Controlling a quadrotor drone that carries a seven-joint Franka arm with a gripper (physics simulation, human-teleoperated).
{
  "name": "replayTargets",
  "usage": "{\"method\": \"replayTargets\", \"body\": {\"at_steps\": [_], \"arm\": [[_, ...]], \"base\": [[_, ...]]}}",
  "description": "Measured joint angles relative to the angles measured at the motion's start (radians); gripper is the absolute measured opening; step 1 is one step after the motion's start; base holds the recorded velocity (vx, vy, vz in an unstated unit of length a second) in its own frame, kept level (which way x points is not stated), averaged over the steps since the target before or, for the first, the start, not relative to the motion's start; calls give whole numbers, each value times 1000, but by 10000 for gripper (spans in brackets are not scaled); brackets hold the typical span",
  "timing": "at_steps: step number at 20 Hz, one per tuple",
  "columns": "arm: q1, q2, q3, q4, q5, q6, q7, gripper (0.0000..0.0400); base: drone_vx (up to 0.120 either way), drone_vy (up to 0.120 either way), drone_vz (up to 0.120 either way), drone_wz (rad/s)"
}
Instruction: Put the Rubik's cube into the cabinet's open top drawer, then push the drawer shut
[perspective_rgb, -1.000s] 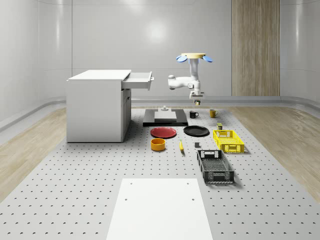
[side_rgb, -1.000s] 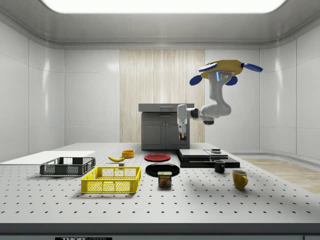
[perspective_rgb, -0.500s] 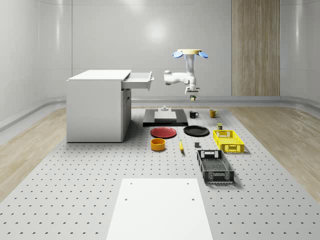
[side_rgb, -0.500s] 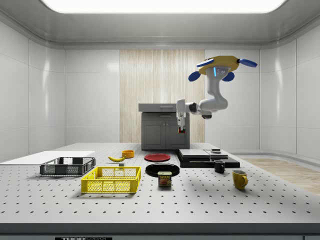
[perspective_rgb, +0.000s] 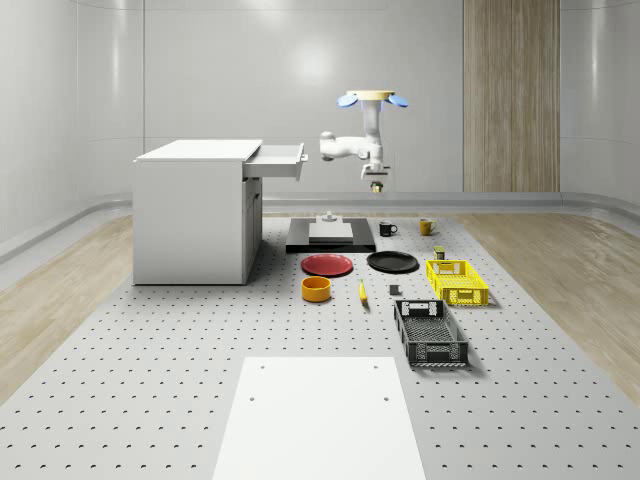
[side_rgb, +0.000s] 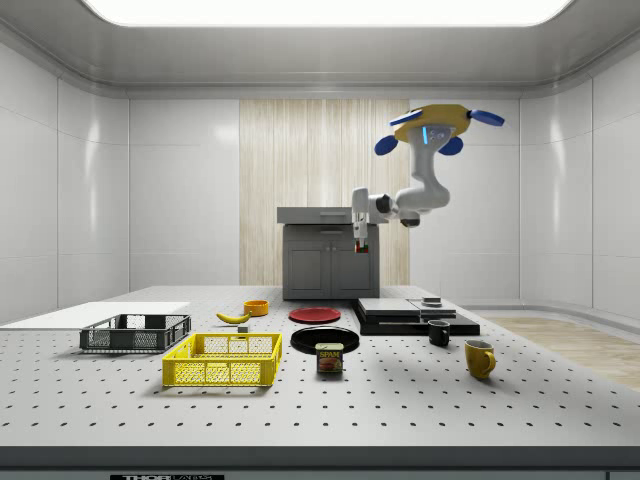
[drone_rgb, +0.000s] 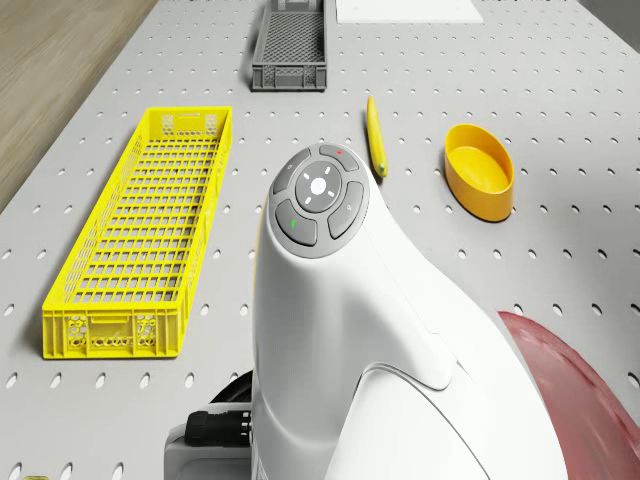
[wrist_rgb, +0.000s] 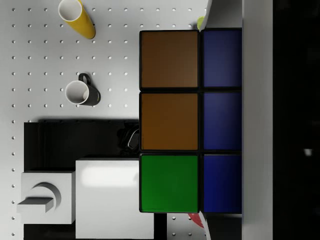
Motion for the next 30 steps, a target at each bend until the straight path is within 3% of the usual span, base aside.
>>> {"method": "replayTargets", "body": {"at_steps": [4,30], "arm": [[-1,-8,1,0,3,7,1,325],[-5,-46,6,1,18,43,4,325]], "base": [[0,-10,120,0],[0,-120,120,0]]}}
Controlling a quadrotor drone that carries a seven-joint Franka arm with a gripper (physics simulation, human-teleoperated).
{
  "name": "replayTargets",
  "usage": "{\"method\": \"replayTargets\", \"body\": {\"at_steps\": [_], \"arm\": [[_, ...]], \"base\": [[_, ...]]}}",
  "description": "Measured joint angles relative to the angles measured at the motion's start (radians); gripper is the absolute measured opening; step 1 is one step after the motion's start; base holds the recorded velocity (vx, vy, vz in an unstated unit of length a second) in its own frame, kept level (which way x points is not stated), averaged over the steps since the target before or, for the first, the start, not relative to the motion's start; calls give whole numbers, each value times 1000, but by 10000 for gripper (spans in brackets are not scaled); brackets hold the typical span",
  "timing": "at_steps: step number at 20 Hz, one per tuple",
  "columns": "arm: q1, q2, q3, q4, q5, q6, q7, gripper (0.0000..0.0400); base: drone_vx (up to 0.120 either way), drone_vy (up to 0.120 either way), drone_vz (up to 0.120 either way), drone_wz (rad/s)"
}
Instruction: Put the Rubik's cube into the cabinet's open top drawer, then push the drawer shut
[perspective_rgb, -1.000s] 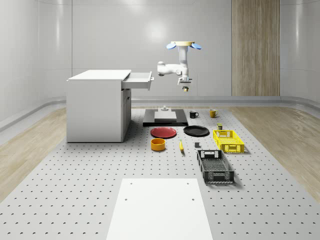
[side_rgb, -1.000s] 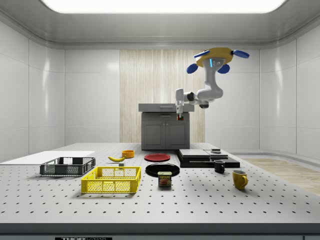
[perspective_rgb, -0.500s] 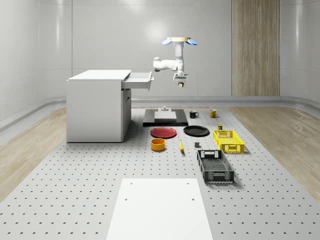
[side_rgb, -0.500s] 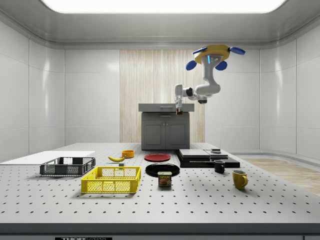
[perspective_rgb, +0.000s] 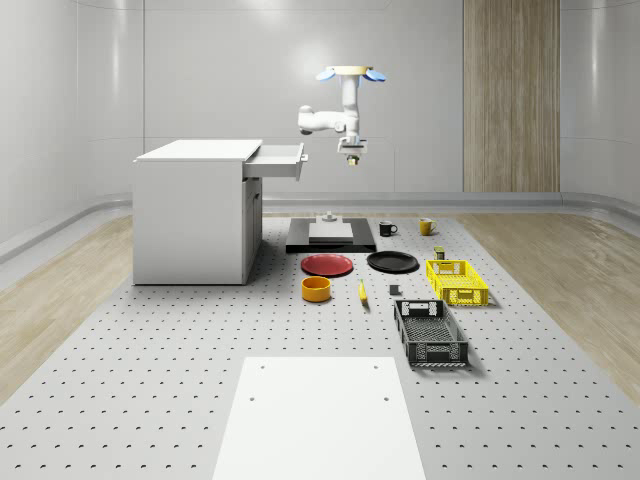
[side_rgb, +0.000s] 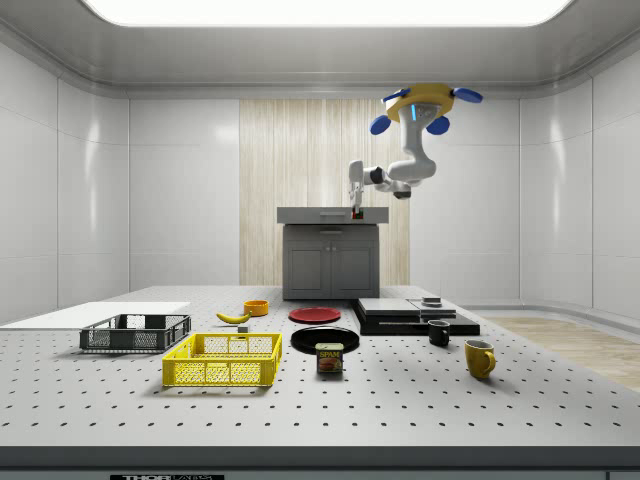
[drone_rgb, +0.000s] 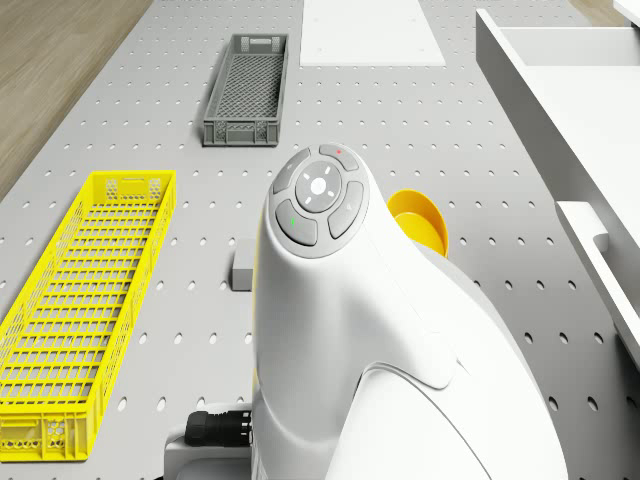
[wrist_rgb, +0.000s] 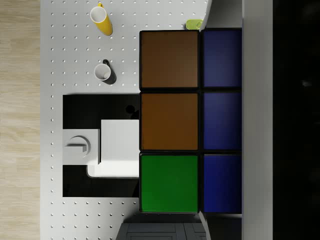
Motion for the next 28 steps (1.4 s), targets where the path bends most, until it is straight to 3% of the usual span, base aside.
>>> {"method": "replayTargets", "body": {"at_steps": [21,28], "arm": [[-2,-18,2,0,7,17,1,325],[-2,-22,3,0,8,21,2,325]], "base": [[0,-120,120,0],[0,-120,11,0]]}}
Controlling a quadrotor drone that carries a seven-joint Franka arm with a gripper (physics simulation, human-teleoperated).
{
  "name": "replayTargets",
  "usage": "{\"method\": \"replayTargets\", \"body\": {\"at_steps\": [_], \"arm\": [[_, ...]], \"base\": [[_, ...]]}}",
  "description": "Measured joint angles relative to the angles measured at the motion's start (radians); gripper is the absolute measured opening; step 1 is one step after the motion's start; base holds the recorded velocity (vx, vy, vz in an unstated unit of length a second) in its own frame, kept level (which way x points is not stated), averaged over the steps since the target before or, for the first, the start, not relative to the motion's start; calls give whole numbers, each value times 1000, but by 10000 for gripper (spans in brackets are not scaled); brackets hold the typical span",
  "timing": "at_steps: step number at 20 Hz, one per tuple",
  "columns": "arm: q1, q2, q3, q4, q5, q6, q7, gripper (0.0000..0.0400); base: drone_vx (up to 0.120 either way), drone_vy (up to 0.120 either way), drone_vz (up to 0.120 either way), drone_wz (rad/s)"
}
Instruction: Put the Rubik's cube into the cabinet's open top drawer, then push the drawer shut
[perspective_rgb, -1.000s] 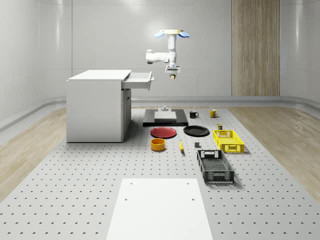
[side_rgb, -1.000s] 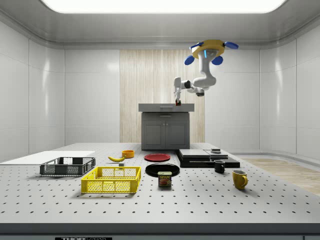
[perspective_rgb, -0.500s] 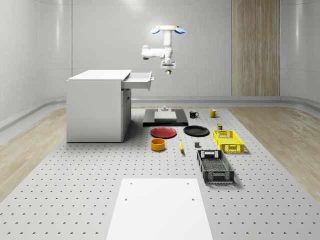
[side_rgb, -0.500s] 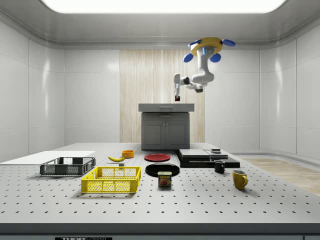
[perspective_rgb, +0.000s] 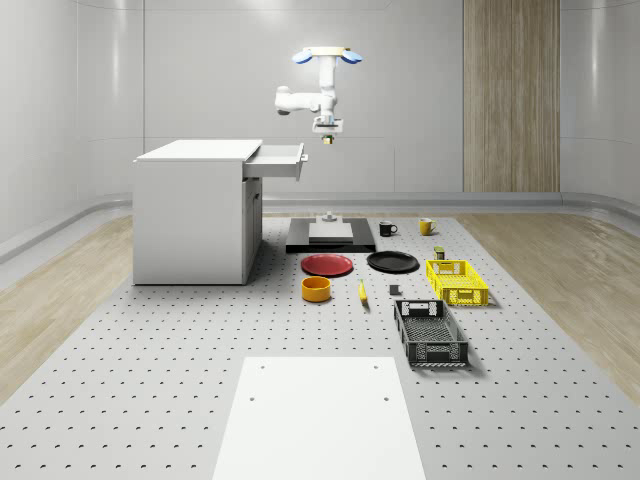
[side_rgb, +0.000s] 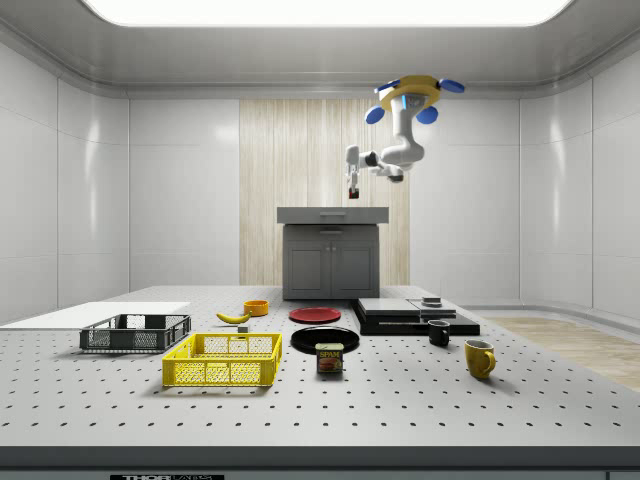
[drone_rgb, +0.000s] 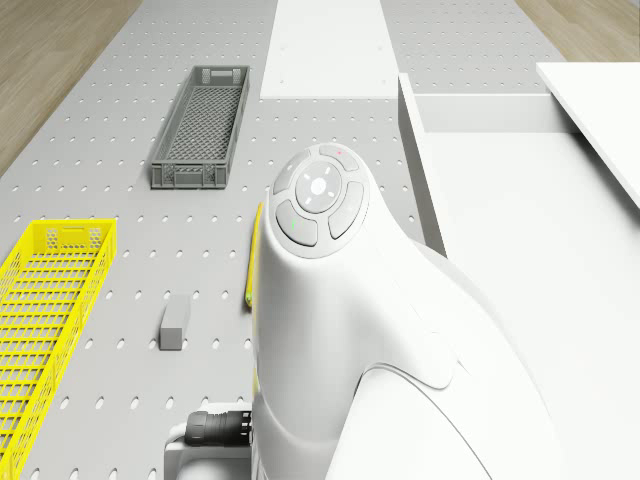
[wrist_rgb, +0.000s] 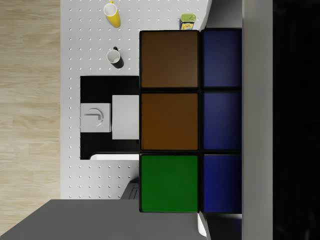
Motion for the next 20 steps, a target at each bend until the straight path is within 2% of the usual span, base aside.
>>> {"method": "replayTargets", "body": {"at_steps": [20], "arm": [[-1,-8,1,0,3,8,1,325]], "base": [[0,-120,0,0]]}}
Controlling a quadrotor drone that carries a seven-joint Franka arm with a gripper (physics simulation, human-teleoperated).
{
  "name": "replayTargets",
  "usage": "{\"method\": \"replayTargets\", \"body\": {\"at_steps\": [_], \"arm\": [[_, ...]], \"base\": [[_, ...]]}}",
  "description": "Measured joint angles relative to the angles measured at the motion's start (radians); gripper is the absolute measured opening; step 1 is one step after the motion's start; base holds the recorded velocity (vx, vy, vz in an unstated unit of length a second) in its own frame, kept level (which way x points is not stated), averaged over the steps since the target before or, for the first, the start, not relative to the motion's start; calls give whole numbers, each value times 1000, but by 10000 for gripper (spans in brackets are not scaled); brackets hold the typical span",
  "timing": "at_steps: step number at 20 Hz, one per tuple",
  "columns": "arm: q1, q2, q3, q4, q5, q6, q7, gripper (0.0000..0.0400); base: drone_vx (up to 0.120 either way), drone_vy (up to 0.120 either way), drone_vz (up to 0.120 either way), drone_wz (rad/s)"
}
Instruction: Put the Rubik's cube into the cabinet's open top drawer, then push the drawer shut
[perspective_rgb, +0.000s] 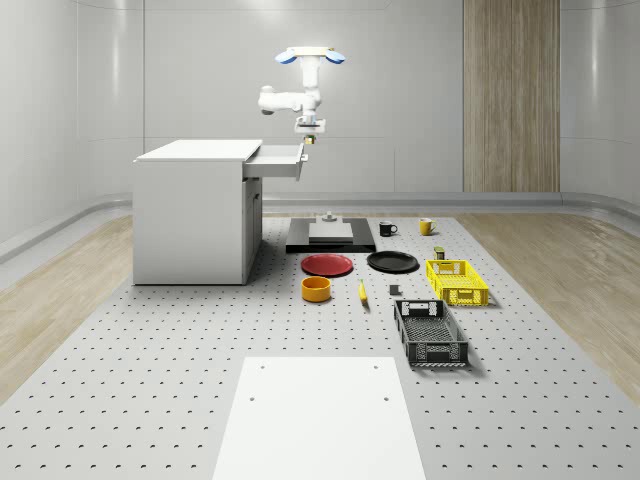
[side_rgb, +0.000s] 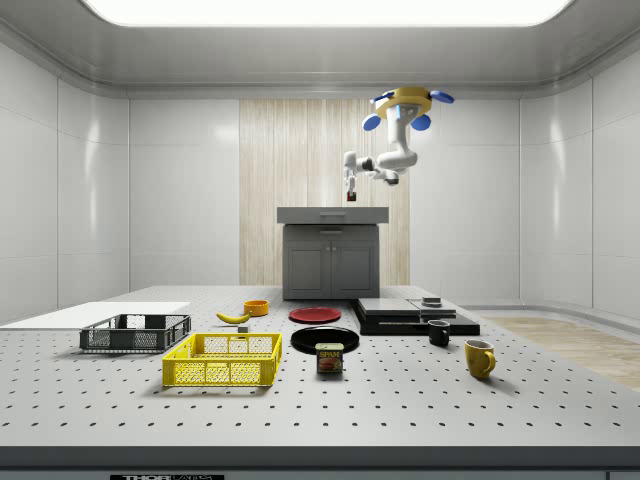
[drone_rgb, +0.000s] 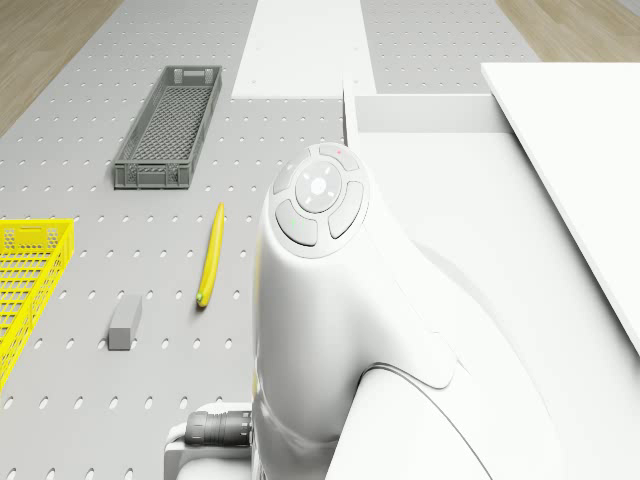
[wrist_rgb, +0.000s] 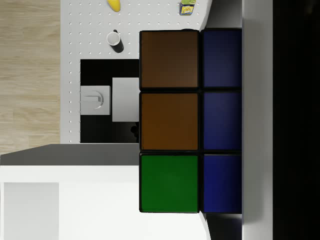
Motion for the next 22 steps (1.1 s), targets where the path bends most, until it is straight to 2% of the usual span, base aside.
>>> {"method": "replayTargets", "body": {"at_steps": [22], "arm": [[0,-5,1,0,2,5,0,325]], "base": [[0,-120,0,0]]}}
